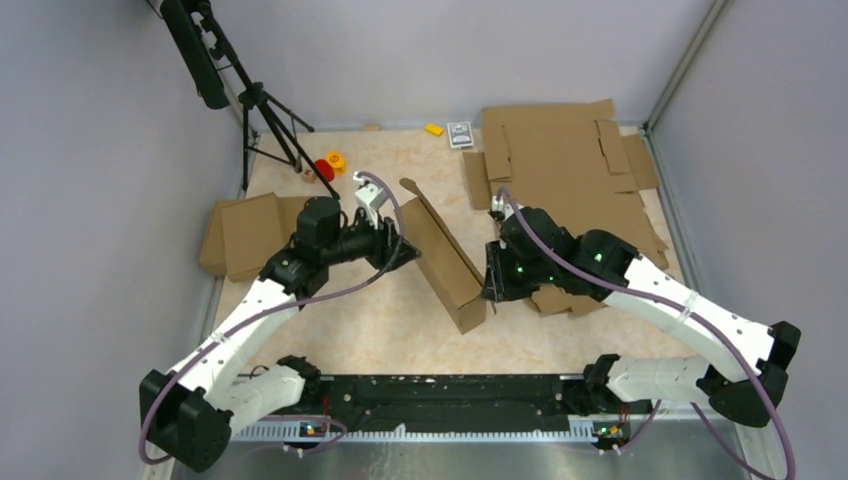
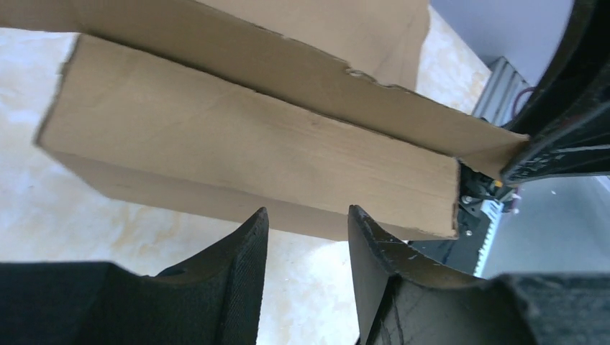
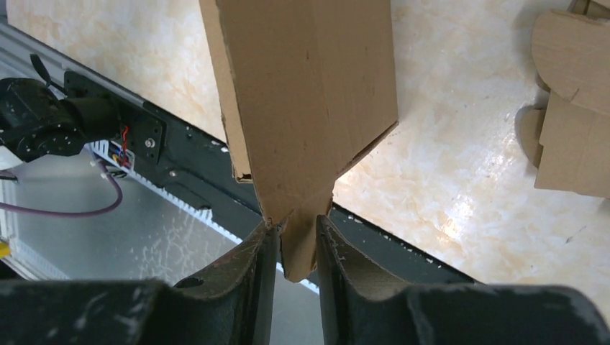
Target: Fold the paper box
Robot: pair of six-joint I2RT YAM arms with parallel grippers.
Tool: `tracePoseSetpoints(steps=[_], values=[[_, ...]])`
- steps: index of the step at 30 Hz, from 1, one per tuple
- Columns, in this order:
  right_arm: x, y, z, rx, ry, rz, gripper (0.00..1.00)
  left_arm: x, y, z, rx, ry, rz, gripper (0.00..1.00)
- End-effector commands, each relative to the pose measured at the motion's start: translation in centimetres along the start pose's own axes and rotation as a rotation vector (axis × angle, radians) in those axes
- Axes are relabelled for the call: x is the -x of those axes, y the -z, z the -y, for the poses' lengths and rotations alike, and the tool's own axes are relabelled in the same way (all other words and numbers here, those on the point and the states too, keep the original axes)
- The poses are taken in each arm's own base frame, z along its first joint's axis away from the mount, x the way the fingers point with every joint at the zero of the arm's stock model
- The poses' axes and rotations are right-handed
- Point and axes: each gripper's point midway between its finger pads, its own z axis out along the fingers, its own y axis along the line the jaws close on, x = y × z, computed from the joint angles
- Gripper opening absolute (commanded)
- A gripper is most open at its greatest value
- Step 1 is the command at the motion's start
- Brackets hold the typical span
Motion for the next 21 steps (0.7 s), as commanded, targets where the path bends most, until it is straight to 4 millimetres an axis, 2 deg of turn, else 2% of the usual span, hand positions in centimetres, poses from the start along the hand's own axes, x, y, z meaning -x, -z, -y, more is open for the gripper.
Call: tracePoseSetpoints(steps=[1, 5, 8, 14, 16, 17, 20, 21], values=[[1.7, 0.3, -1.0, 0.039, -0.082, 0.095, 0.25, 1.8, -0.6, 3.5, -0.124, 0.01, 0.089, 0.48], [2.7, 0.1, -1.5, 0.05, -0.15, 0.133, 0.23, 1.1, -1.9, 5.1, -0.193, 0.041, 0.123, 0.49], [3.5, 0.3, -1.6, 0.049, -0.222, 0.178, 0.28, 0.3, -2.6, 5.4, -0.199, 0.053, 0.11, 0.49], [3.7, 0.2, -0.9, 0.021, -0.338, 0.215, 0.33, -1.4, -3.6, 5.2, -0.184, 0.065, 0.066, 0.5], [3.7, 0.2, -1.1, 0.022, -0.345, 0.205, 0.39, -1.8, -3.9, 5.1, -0.176, 0.071, 0.053, 0.5], [3.7, 0.2, -1.2, 0.024, -0.334, 0.197, 0.47, -1.9, -4.0, 5.1, -0.174, 0.075, 0.049, 0.5], [3.5, 0.6, -0.6, -0.019, -0.294, 0.183, 0.66, -2.3, -4.4, 5.0, -0.166, 0.08, 0.034, 0.5], [3.2, 0.7, 0.0, -0.043, -0.276, 0.176, 0.67, -2.4, -4.6, 5.0, -0.165, 0.078, 0.031, 0.5]])
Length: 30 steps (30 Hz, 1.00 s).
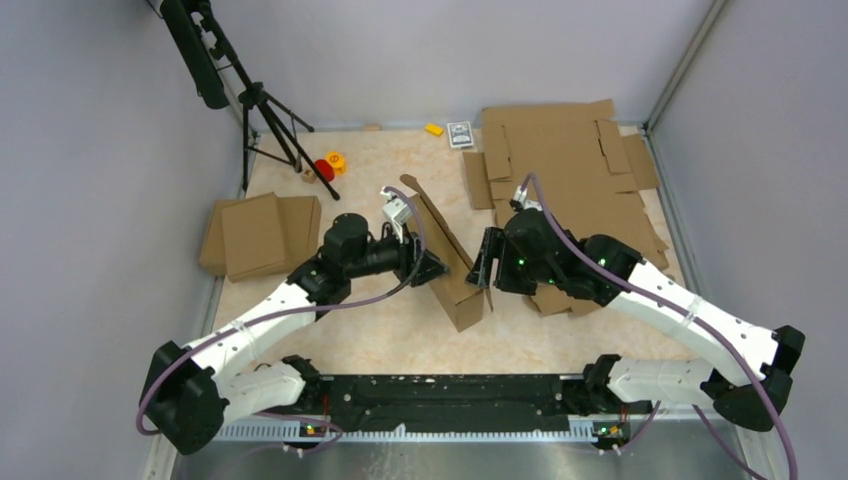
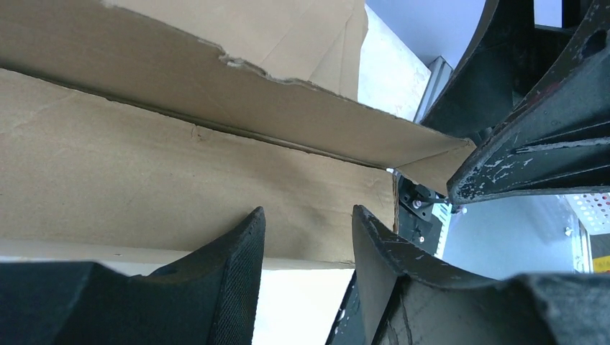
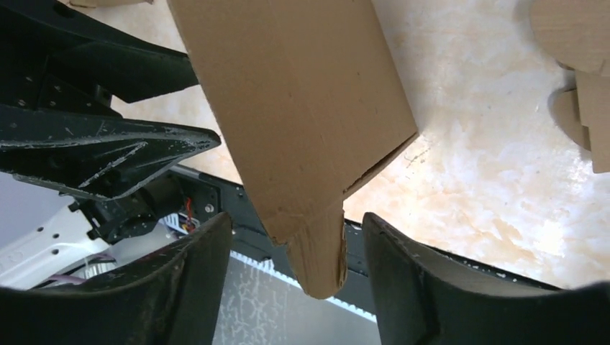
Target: Fold the paper box
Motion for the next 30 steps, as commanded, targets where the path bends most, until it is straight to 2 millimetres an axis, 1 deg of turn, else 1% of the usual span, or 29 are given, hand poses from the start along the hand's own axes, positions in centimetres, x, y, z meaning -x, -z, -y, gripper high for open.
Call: tracePoseSetpoints(steps=[1, 7, 10, 16, 18, 21, 24, 26, 27, 28, 30], values=[[0.9, 1.2, 0.4, -0.032, 0.05, 0.031, 0.68, 0.1, -0.7, -0.2, 0.01, -0.005, 0.015, 0.5], [-0.5, 2.0, 1.8, -0.041, 0.173, -0.034, 0.76, -0.3, -0.7, -0.4, 0.036, -0.005, 0.002, 0.49], [-0.2, 2.9, 2.9, -0.064, 0.185, -0.002, 0.77, -0.5, -0.7, -0.6, 0.046, -0.004, -0.006, 0.49], [-0.8, 4.9, 2.0, 0.115, 0.231, 0.044, 0.76, -0.7, -0.5, -0.8, 0.063, -0.002, -0.012, 0.5], [-0.7, 5.4, 2.1, 0.131, 0.229, 0.063, 0.75, -0.8, -0.5, -0.8, 0.068, 0.002, -0.016, 0.5], [-0.6, 5.6, 3.6, 0.07, 0.216, 0.08, 0.67, -0.9, -0.4, -0.8, 0.069, 0.009, -0.016, 0.51], [-0.9, 4.7, 5.4, -0.028, 0.221, 0.063, 0.56, -0.9, -0.3, -0.7, 0.07, 0.009, -0.011, 0.51], [-1.3, 3.7, 5.6, -0.05, 0.235, 0.036, 0.5, -0.8, -0.2, -0.6, 0.066, 0.006, -0.007, 0.51], [-1.5, 3.2, 5.4, -0.042, 0.242, 0.024, 0.46, -0.8, -0.2, -0.5, 0.067, 0.005, -0.005, 0.52], [-1.9, 2.7, 5.2, -0.029, 0.249, 0.008, 0.45, -0.7, -0.1, -0.5, 0.066, 0.005, -0.005, 0.52], [-2.2, 1.9, 4.0, 0.026, 0.256, -0.006, 0.46, -0.7, 0.0, -0.4, 0.062, 0.004, -0.004, 0.52]])
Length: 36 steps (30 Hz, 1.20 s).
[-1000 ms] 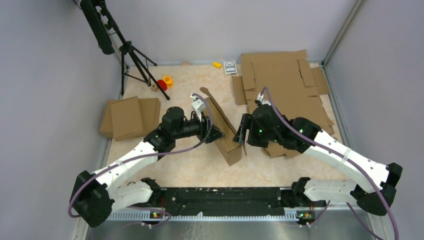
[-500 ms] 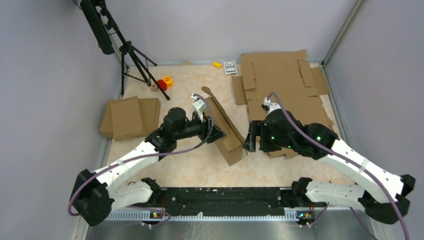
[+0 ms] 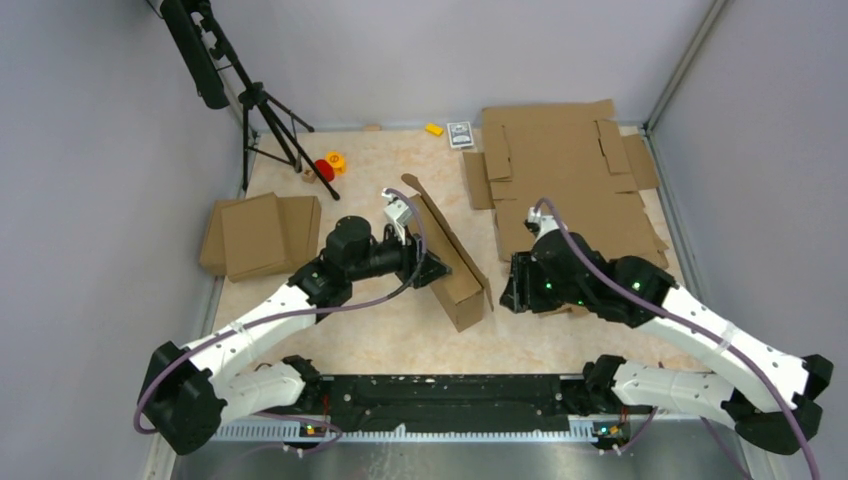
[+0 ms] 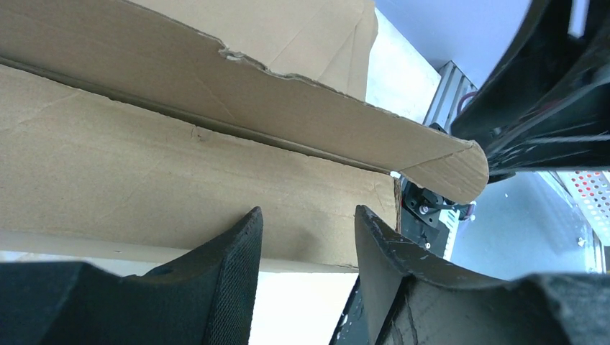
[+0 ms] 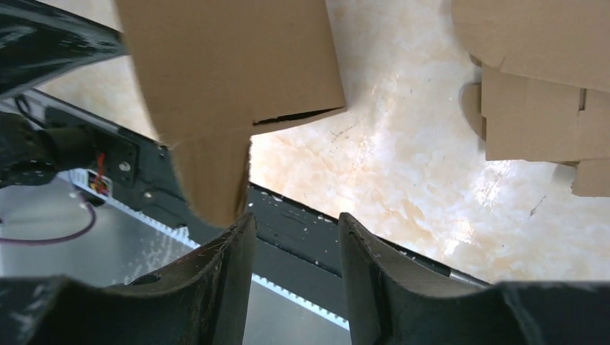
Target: Fold the paper box
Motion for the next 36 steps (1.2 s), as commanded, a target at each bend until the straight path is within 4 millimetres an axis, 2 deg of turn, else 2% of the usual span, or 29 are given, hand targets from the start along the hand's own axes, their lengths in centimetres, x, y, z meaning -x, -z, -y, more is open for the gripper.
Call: tracePoseSetpoints(steps=[1, 6, 11, 21, 25, 27, 30, 36], values=[[-0.1, -1.8, -2.4, 0.107, 0.033, -0.015, 0.46, -0.7, 0.4, -0.2, 0.024, 0.011, -0.021, 0.53], [0.6, -2.5, -5.1, 0.228, 0.036, 0.0, 0.46, -0.7, 0.4, -0.3, 0.028, 0.01, -0.029, 0.53], [0.8, -3.3, -5.7, 0.233, 0.051, -0.009, 0.47, -0.8, 0.4, -0.3, 0.028, 0.011, -0.031, 0.54], [1.0, -4.0, -5.2, 0.213, 0.101, 0.009, 0.48, -0.7, 0.2, -0.2, 0.017, 0.01, -0.036, 0.54], [1.3, -4.3, -5.1, 0.22, 0.211, 0.029, 0.48, -0.8, 0.2, -0.2, 0.017, 0.011, -0.039, 0.54], [1.5, -4.4, -4.9, 0.218, 0.272, 0.037, 0.52, -0.8, 0.2, -0.2, 0.019, 0.01, -0.039, 0.54], [2.3, -4.6, -3.8, 0.172, 0.345, 0.084, 0.57, -0.8, 0.2, -0.2, 0.017, 0.011, -0.038, 0.54], [3.4, -4.4, -3.7, 0.171, 0.448, 0.149, 0.59, -0.9, 0.2, -0.1, 0.015, 0.012, -0.042, 0.54]])
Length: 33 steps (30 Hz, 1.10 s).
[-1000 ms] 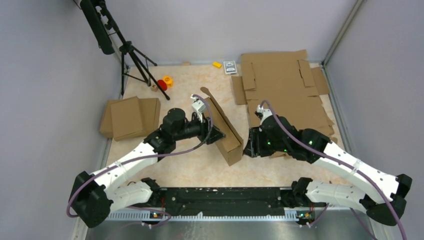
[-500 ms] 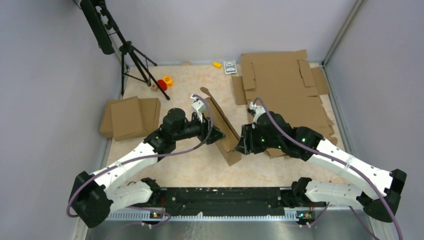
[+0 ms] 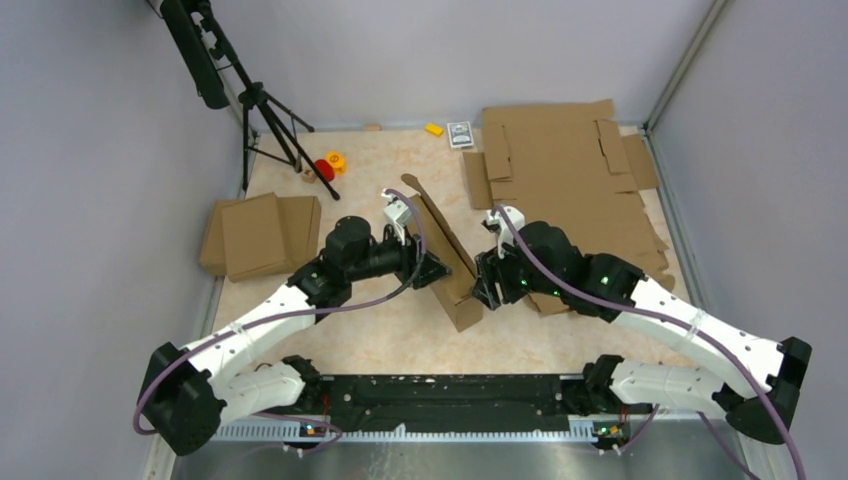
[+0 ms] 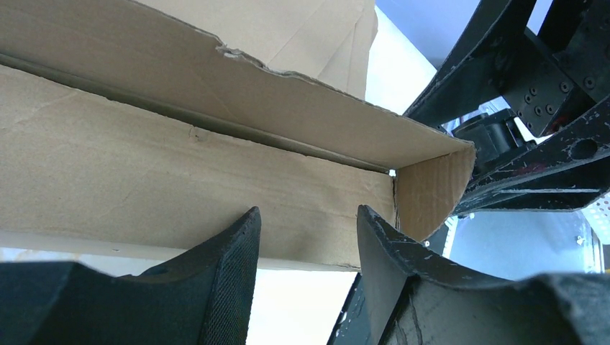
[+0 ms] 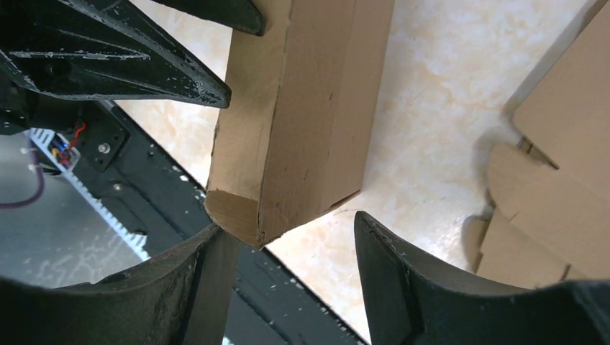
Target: Fold the paper box
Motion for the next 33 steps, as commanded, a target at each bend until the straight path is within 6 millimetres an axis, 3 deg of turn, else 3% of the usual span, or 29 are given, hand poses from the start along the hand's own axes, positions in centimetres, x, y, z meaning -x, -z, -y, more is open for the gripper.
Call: tracePoseSetpoints(steps=[1, 10, 16, 33], values=[[2.1, 0.4, 0.5, -0.01, 0.133, 0.096, 0.6, -0.7, 0.0, -0.2, 0.011, 0.009, -0.036, 0.54], [3.1, 1.1, -0.6, 0.067, 0.277, 0.162, 0.62, -0.8, 0.0, -0.3, 0.015, 0.01, -0.04, 0.55], [3.4, 0.7, -0.8, 0.066, 0.307, 0.133, 0.54, -0.9, -0.2, -0.4, 0.015, 0.013, -0.046, 0.55], [3.1, 0.4, -2.8, 0.168, 0.366, 0.108, 0.55, -0.9, -0.3, -0.4, 0.01, 0.016, -0.049, 0.55]])
